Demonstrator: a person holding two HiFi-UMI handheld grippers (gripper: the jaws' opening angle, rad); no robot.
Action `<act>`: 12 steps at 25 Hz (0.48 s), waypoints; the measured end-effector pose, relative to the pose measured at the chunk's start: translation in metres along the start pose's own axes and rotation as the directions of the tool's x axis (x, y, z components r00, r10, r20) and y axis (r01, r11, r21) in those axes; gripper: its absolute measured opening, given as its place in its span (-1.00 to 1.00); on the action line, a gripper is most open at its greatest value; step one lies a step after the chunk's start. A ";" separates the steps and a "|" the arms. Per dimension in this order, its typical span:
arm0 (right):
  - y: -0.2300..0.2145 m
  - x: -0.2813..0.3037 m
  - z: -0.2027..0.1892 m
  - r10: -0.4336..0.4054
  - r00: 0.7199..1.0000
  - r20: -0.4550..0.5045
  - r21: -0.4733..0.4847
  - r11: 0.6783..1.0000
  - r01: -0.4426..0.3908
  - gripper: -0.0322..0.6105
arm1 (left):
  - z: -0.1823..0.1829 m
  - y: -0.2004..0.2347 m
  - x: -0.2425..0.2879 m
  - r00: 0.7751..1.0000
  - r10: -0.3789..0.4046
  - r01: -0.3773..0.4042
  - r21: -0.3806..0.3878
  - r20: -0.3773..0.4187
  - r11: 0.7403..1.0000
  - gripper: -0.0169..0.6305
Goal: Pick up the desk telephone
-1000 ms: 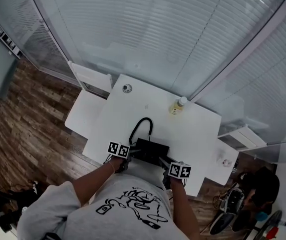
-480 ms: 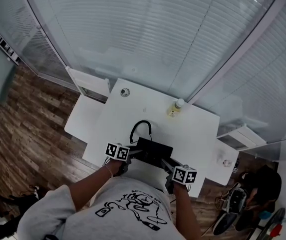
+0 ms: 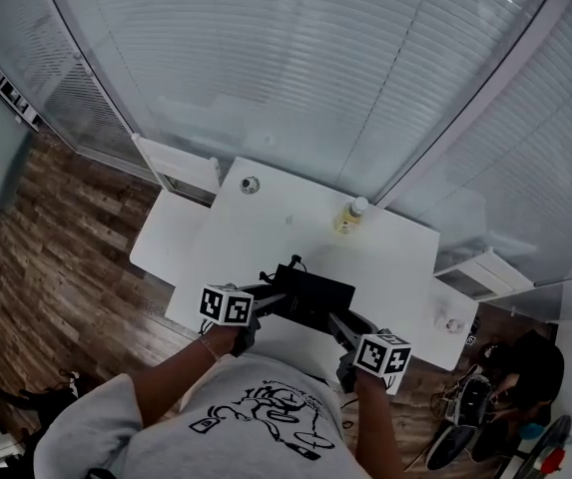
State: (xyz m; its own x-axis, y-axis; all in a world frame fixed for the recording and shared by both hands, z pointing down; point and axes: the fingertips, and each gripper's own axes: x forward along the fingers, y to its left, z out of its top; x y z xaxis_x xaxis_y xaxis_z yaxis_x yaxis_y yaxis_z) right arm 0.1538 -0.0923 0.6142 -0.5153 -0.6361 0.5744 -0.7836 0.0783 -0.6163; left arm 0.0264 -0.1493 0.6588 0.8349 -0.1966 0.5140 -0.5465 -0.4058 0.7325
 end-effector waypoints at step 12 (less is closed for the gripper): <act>0.053 -0.042 0.050 0.032 0.996 0.081 -0.107 0.994 -0.023 -0.34 | 0.039 -0.056 -0.043 0.997 -0.032 0.030 0.030 0.075 0.999 -0.32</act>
State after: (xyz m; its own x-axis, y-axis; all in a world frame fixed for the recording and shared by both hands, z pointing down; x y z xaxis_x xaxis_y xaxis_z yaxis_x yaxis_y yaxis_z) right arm 0.1511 -0.0997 0.5299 -0.5101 -0.6936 0.5086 -0.8040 0.1745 -0.5684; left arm 0.0235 -0.1534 0.5786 0.8546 -0.2496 0.4554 -0.5191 -0.4377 0.7341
